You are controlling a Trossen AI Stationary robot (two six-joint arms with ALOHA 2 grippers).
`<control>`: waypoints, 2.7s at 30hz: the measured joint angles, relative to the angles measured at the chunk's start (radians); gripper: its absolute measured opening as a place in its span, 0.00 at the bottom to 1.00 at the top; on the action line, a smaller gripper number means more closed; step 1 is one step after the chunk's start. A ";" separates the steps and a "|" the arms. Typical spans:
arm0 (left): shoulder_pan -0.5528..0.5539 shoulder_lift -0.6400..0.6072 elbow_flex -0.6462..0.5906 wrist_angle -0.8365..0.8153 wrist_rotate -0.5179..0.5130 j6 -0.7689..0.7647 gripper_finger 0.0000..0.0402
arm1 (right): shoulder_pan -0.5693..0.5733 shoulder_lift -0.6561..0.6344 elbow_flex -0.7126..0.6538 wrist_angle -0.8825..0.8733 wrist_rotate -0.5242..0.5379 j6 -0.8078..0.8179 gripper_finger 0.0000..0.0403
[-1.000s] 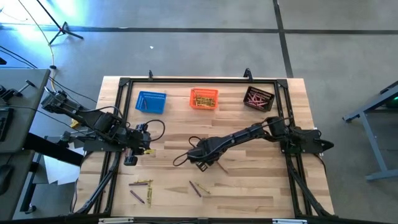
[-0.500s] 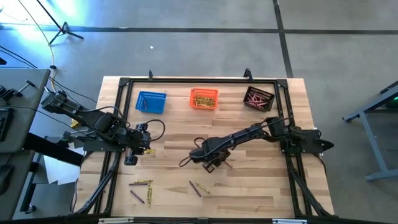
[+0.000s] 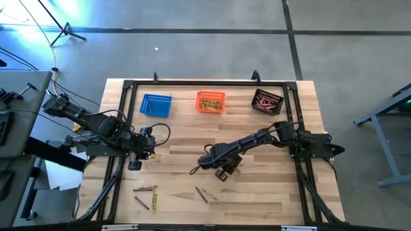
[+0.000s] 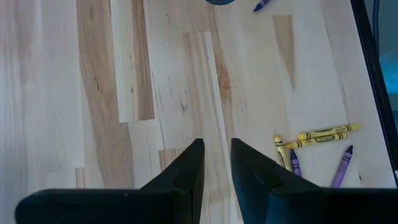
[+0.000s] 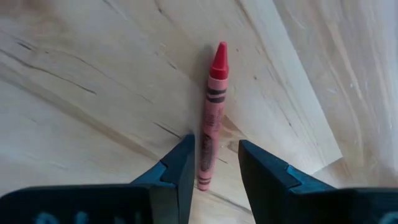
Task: Sort crayons
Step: Put the red crayon into the black bin
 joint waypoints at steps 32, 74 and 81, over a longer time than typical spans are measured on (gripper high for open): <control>0.000 0.000 0.000 0.004 0.000 -0.073 0.16 | -0.079 -0.004 0.004 0.172 -0.104 -0.100 0.24; 0.001 0.000 0.000 0.026 -0.092 -0.158 0.16 | -0.529 -0.484 0.036 -0.136 0.245 -0.424 0.03; 0.013 0.000 0.000 0.072 -0.166 -0.247 0.16 | -0.827 -0.556 0.036 -0.190 0.267 -0.576 0.03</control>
